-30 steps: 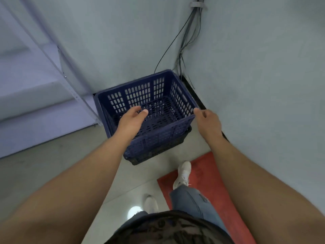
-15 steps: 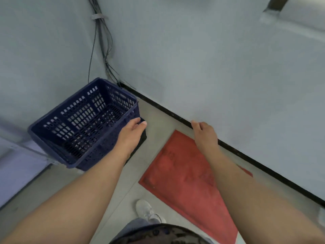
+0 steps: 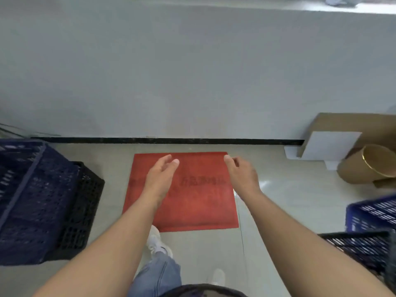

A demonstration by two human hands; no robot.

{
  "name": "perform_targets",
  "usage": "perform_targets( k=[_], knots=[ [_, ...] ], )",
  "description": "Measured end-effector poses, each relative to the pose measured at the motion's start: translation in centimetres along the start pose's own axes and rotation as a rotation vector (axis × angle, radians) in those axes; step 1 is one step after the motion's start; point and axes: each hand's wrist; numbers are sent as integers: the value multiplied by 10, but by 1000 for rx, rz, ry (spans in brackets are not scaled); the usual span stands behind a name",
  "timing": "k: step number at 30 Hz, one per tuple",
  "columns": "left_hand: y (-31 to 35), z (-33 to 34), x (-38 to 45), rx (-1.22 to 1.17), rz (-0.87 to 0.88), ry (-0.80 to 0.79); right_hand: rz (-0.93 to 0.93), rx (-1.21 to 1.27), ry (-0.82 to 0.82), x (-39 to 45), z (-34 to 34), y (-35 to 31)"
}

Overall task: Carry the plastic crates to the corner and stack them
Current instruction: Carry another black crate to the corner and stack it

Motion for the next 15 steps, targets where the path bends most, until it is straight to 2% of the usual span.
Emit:
perform_targets(
  k=[6, 15],
  knots=[
    [15, 82, -33, 136, 76, -187, 140, 82, 167, -27, -84, 60],
    [44, 172, -42, 235, 187, -487, 333, 130, 427, -65, -161, 108]
  ],
)
Point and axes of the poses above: each hand's wrist, its own x-axis towards the middle knuckle, its own z-axis out of the palm, y = z × x, and after that the axes turned 2 degrees about x, right-handed
